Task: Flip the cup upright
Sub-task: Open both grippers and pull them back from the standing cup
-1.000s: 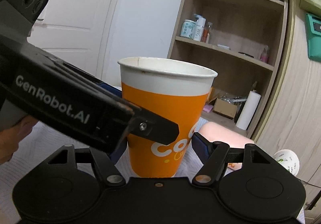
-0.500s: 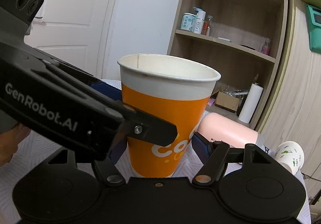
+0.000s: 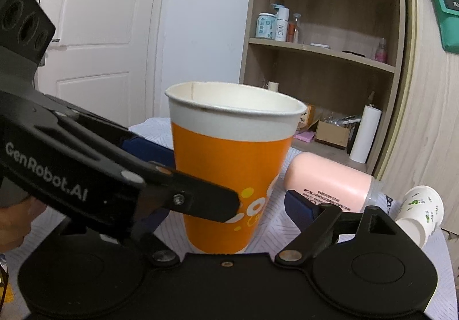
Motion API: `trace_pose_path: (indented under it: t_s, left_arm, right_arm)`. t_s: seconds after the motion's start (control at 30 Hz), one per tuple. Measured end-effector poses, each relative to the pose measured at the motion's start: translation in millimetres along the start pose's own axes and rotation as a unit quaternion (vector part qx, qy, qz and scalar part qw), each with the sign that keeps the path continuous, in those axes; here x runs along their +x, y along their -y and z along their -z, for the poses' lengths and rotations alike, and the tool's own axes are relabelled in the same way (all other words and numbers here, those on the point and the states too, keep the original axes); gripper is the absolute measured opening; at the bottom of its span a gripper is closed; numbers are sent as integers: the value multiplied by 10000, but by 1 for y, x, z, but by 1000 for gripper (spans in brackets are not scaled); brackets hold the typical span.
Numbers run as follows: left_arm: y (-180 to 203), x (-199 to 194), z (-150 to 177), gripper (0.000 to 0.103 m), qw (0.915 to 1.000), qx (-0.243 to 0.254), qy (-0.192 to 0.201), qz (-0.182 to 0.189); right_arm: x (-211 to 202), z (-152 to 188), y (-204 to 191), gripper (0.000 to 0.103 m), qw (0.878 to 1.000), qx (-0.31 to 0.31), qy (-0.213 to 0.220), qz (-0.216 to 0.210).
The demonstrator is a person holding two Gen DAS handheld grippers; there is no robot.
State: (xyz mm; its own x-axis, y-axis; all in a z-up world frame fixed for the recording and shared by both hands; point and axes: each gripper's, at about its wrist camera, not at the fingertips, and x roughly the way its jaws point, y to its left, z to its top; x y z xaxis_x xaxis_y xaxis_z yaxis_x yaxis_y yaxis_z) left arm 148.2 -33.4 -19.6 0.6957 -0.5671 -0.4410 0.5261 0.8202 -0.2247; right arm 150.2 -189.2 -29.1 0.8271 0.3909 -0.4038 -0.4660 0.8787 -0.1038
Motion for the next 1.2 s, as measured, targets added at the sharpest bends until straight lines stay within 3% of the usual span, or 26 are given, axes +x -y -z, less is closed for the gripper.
trace_pose_path:
  t_s: [0.23, 0.53, 0.67, 0.8, 1.2]
  left_arm:
    - [1, -16, 3, 78, 9996, -239, -58, -147]
    - [22, -52, 7, 81, 9981, -197, -252, -522]
    - [32, -64, 9, 84, 9944, -213, -356, -976]
    - [34, -73, 10, 84, 9853, -228, -525, -1611]
    - [45, -116, 11, 88, 9813, -519, -426, -1805]
  right_arm:
    - [-16, 5, -4, 90, 9998, 178, -5, 22]
    - [-55, 16, -14, 90, 9991, 294, -39, 315]
    - [-71, 12, -16, 90, 9979, 422, -115, 484]
    - [-91, 3, -13, 90, 9963, 664, -191, 502]
    - [-149, -19, -28, 90, 9930, 1007, 89, 617]
